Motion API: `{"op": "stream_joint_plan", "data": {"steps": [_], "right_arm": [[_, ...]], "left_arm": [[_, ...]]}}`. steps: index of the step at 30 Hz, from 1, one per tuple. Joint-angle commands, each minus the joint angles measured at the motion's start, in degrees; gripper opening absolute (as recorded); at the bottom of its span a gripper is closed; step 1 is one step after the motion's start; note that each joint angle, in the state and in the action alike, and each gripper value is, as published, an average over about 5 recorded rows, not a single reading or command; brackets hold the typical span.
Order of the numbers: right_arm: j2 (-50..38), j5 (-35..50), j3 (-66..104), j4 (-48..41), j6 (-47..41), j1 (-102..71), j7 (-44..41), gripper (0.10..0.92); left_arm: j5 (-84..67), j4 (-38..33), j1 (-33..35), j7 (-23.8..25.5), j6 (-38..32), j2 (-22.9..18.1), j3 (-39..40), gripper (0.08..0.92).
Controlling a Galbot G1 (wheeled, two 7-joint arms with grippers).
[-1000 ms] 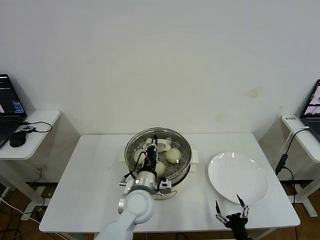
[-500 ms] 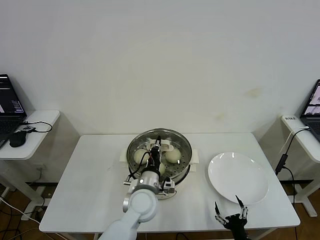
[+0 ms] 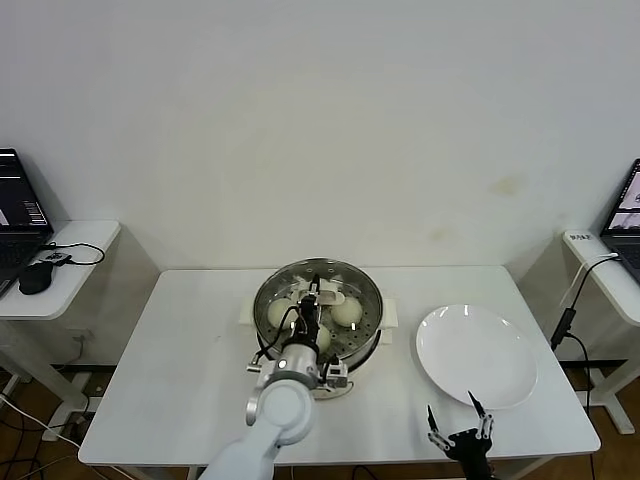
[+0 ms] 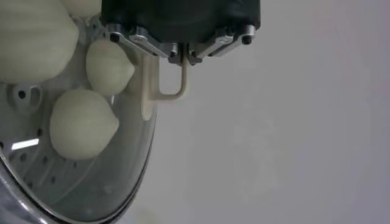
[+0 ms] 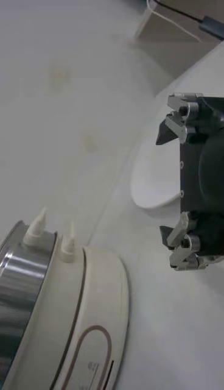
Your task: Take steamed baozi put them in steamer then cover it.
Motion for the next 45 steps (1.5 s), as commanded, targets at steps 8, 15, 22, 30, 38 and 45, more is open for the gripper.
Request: {"op": "stream_joint_plan", "data": {"steps": [8,15,22,30,38,45], "right_arm": [[-0.1,-0.2,-0.4,0.1,0.0,0.0,-0.1,0.823],[0.0,-0.5,-0.5,0.2,0.0,-0.1,-0.2,0.823],[-0.3,-0.1,-0.5,0.3,0.1,-0.4,-0.2,0.822],[-2.6,3.1,-0.6,1.2,1.1,-1.4,-0.2,0.823],[-6.7,9.1,-2.1,2.5,-0.6,-2.5,-1.2,0.823],[-10.1,14.3,-3.1,4.8,-4.3,-3.9,-2.0,0.823]], "left_arm": [[-0.6,-3.2,2.0,-1.1,-0.5,0.3,-0.6,0.245],[-2.1,-12.2,7.8,-1.7,-0.3,3.0,-1.8,0.453],[-14.9,-26.3,21.7,-7.5,-1.3,6.9,-7.6,0.652],[-68.5,-28.8,43.6,-23.4,-24.6,7.5,-30.0,0.817],[-93.6,-25.6,53.2,-27.9,-33.0,2.2,-38.7,0.823],[-95.4,-20.0,56.4,-28.9,-37.3,1.3,-37.5,0.823]]}}
